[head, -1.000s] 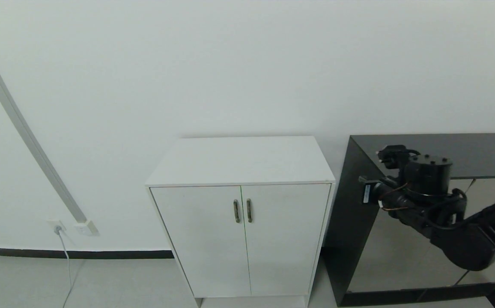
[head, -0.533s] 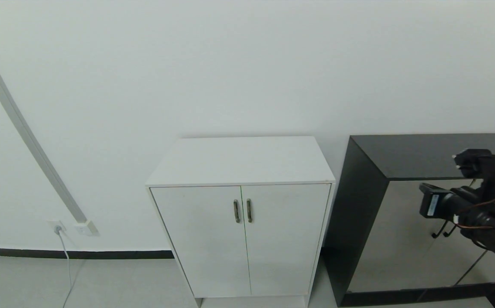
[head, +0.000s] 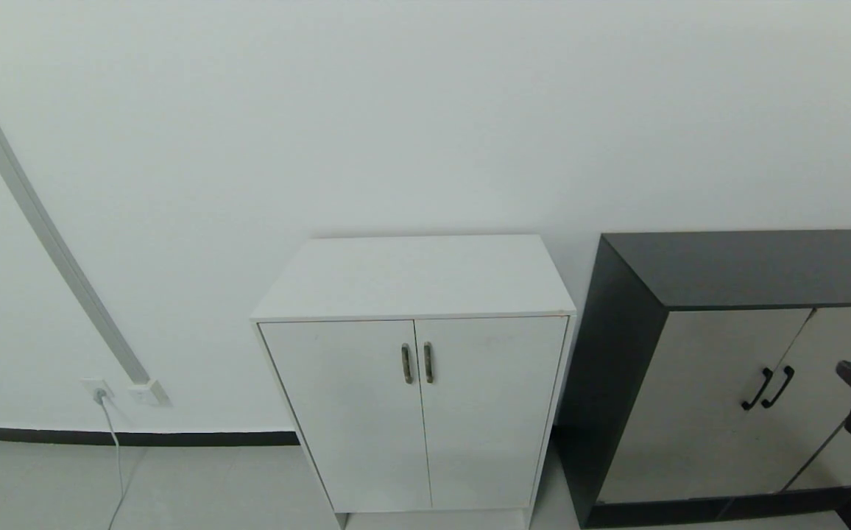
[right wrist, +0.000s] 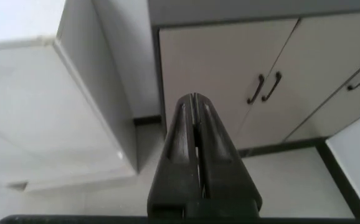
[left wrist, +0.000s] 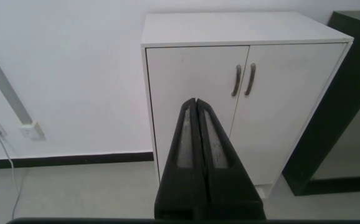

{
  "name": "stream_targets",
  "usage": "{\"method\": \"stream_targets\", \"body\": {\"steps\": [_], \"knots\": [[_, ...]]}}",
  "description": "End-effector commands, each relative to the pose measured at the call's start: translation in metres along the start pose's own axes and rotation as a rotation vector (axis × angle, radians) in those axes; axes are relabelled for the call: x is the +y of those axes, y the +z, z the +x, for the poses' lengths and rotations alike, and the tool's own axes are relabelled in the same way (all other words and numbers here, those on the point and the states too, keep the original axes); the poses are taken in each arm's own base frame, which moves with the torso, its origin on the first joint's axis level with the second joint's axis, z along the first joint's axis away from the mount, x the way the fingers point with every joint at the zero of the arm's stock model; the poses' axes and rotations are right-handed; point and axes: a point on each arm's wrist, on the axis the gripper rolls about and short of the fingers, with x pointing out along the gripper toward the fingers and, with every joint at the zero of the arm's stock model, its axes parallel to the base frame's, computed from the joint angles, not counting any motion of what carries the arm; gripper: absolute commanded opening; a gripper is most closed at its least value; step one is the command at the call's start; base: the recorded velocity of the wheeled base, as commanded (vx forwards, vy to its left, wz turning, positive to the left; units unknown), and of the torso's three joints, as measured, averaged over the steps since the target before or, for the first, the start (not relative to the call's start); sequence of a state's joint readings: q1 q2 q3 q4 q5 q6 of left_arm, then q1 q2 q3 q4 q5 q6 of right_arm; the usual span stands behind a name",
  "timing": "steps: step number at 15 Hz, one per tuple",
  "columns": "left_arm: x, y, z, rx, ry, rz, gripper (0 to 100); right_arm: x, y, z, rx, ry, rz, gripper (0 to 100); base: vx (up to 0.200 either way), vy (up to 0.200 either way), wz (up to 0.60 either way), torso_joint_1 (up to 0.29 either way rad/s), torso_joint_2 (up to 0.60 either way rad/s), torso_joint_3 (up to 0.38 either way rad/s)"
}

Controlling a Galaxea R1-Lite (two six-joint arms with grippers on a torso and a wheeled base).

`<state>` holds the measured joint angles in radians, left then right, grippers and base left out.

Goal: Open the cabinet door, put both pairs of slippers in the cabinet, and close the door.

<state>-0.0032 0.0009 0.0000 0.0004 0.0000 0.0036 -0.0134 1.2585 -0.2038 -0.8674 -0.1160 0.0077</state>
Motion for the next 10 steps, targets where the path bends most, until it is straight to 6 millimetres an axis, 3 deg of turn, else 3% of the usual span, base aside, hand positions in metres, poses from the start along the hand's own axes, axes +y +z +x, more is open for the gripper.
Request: {"method": "stream_targets", "body": {"steps": [1,5,6,10], "knots": [[0.0,0.0,0.0,0.0,0.0,-0.001,0,-0.008,0.005,-0.034,-0.039,-0.008,0.01,0,0.0,0.0,0.0,0.0,0.0,0.0],[0.0,0.0,0.0,0.002,0.0,0.001,0,-0.01,-0.006,-0.075,-0.004,0.029,0.01,0,0.0,0.0,0.0,0.0,0.0,0.0],[0.0,0.0,0.0,0.0,0.0,0.001,0,-0.012,-0.015,-0.093,0.016,0.044,0.011,0,0.0,0.0,0.0,0.0,0.0,0.0],[0.0,0.0,0.0,0.002,0.0,0.001,0,-0.014,-0.041,-0.133,0.029,0.094,0.016,0,0.0,0.0,0.0,0.0,0.0,0.0]]}}
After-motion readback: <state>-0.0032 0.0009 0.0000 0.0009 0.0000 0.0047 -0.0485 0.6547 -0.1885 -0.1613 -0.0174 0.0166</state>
